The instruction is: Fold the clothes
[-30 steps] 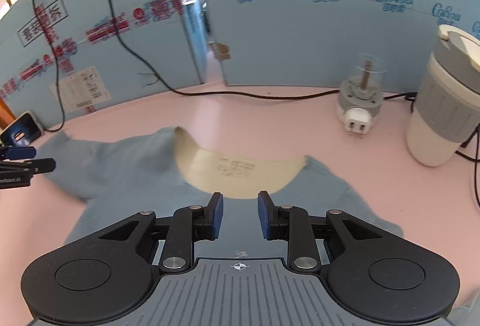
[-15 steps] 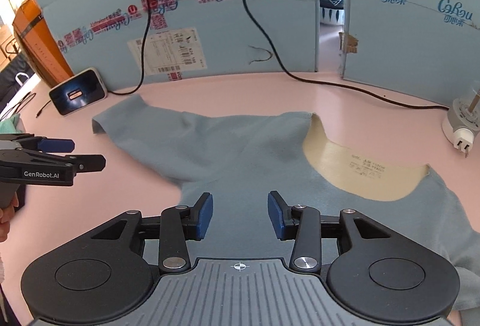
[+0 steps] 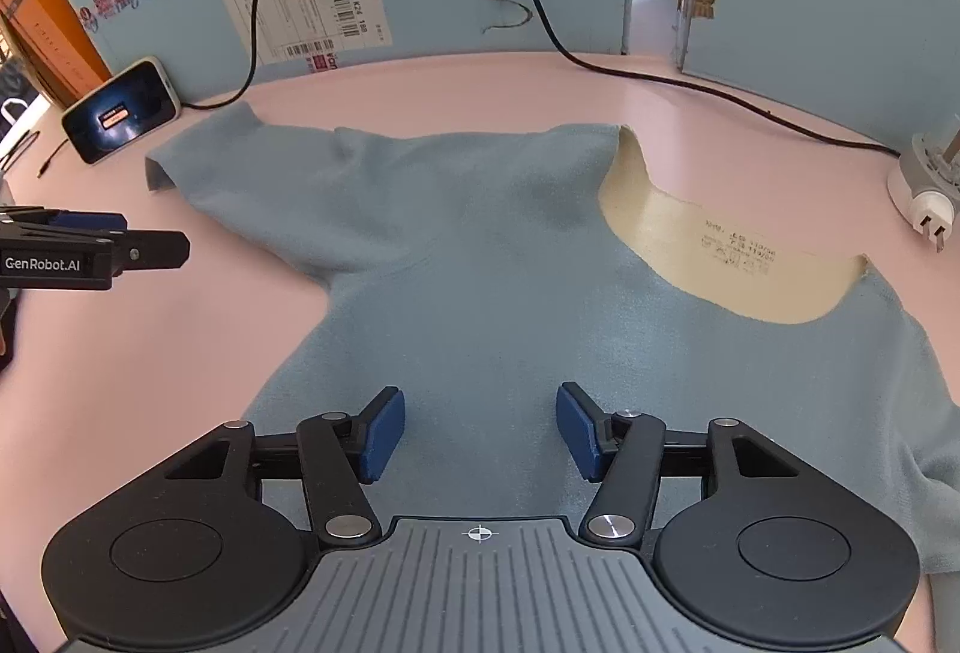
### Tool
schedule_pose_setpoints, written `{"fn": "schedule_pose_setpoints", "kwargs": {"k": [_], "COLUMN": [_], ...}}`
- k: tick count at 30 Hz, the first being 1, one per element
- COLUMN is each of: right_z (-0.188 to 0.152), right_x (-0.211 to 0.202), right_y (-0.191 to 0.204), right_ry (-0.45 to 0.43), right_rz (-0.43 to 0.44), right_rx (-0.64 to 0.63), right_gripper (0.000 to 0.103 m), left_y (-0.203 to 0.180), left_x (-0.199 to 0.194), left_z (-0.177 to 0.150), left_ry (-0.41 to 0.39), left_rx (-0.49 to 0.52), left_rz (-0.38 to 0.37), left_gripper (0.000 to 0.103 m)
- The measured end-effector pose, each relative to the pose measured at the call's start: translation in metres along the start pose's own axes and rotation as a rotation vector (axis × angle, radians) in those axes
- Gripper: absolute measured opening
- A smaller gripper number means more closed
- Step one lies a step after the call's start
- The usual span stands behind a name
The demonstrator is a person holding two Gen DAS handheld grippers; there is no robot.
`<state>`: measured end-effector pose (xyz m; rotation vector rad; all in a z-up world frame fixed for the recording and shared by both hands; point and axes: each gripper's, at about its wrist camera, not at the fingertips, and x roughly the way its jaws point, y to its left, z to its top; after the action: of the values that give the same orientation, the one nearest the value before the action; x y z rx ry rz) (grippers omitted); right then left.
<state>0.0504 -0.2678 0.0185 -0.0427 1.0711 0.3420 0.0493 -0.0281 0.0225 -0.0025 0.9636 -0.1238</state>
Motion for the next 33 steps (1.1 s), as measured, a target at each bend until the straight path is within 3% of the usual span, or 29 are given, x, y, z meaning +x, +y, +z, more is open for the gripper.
{"fn": "schedule_pose_setpoints", "kwargs": {"k": [13, 27, 33], "right_z": [-0.002, -0.009, -0.010], "right_x": [0.011, 0.013, 0.013], "right_y": [0.013, 0.027, 0.028], "right_ry": [0.009, 0.000, -0.006], "right_rz": [0.021, -0.040, -0.045], "right_rx": [-0.036, -0.107, -0.107], "right_gripper": [0.101, 0.103, 0.103], "left_y": [0.009, -0.013, -0.019], "left_x": [0.005, 0.026, 0.040], "left_z": [0.007, 0.012, 0.015], "left_ry": [0.005, 0.020, -0.007], "left_rx": [-0.065, -0.023, -0.049], "left_rz": [-0.042, -0.083, -0.091], "left_gripper": [0.088, 0.090, 0.103]}}
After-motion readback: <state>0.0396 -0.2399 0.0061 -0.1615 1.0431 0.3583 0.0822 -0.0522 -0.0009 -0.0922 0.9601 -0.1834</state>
